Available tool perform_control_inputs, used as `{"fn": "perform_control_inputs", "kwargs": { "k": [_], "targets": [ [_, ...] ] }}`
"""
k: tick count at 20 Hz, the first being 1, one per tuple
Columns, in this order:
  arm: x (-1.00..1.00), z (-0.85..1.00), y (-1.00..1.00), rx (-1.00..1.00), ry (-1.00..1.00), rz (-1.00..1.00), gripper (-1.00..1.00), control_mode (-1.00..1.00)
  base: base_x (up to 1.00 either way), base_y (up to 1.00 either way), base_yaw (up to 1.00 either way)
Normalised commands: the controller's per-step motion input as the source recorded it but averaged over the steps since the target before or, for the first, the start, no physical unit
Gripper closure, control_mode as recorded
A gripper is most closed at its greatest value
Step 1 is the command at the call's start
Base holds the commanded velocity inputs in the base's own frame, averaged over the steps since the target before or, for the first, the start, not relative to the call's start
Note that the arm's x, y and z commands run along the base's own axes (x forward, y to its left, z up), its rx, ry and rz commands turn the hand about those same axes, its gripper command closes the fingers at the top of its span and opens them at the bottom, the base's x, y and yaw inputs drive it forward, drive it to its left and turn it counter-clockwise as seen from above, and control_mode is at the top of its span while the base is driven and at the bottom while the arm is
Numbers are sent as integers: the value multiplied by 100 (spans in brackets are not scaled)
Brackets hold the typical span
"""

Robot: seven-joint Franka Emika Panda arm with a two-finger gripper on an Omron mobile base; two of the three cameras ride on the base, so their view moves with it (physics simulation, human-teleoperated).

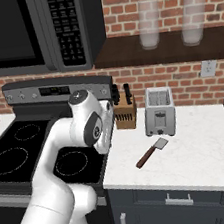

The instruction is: Put the bell pepper and sweet potato in the pot. Retrieve the spatula and lightly stir the vegetables in the pot.

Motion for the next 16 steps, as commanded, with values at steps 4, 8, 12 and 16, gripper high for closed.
{"fn": "perform_control_inputs", "kwargs": {
  "k": [4, 8, 12, 16],
  "targets": [
    [-13, -21, -34, -26, 2, 77, -100, -100, 0, 0, 0],
    [0, -3, -18, -34, -1, 69, -100, -100, 0, 0, 0],
    [0, -2, -1, -42, -5, 55, -100, -100, 0, 0, 0],
    [0, -10, 0, -48, -2, 37, -100, -100, 0, 0, 0]
  ]
}}
